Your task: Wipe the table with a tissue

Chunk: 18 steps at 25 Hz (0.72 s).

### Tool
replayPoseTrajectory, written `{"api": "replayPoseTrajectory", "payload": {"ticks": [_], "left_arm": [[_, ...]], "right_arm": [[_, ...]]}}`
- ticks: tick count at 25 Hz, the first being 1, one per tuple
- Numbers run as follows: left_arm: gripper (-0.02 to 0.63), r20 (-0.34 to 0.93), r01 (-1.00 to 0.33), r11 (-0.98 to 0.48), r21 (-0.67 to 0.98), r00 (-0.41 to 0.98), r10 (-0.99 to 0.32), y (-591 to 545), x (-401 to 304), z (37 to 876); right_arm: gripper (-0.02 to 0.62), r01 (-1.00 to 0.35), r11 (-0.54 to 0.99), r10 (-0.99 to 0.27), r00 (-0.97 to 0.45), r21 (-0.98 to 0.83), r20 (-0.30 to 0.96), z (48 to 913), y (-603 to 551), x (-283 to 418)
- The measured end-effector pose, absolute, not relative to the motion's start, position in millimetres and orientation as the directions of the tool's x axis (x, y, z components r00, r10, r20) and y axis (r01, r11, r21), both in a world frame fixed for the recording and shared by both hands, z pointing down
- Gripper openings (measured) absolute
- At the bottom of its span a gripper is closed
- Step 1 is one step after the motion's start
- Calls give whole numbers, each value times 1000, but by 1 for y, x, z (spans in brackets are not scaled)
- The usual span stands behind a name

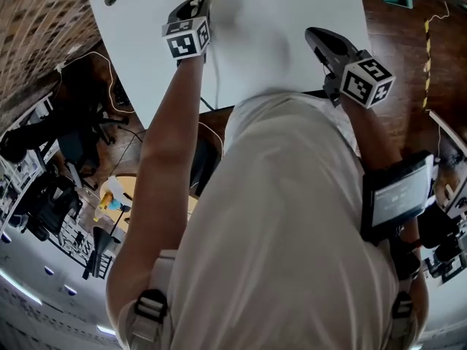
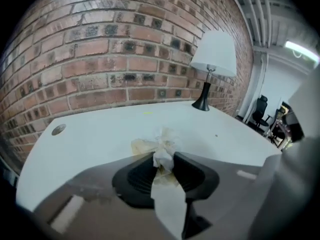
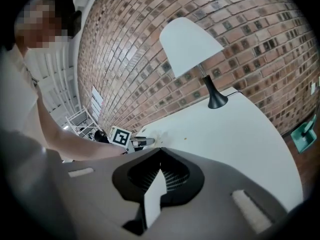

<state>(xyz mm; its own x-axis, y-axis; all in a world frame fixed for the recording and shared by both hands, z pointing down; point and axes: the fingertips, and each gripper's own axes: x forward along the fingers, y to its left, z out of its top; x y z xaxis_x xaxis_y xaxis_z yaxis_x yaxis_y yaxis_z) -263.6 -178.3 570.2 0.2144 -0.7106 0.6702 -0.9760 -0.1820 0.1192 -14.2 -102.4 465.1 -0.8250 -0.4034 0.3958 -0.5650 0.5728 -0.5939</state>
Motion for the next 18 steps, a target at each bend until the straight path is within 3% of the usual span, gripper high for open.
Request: {"api": "replayPoseTrajectory", "payload": {"ticks": [9,14,18], "left_arm": [[106,696,-976,-203,-74,96,-712,-181,-256,578],[104,687,-958,-273,-93,137,-714,-186,-223,584],[98,693,-967,-236,-92,108,-712,-188,-221,587]], "right_arm": [[8,-612,495,-474,-785,-617,398,469,-94,18],[8,-621,453,-502,-771,-640,392,469,-91,29],[8,-624,437,-521,-763,-648,383,466,-93,35]]}}
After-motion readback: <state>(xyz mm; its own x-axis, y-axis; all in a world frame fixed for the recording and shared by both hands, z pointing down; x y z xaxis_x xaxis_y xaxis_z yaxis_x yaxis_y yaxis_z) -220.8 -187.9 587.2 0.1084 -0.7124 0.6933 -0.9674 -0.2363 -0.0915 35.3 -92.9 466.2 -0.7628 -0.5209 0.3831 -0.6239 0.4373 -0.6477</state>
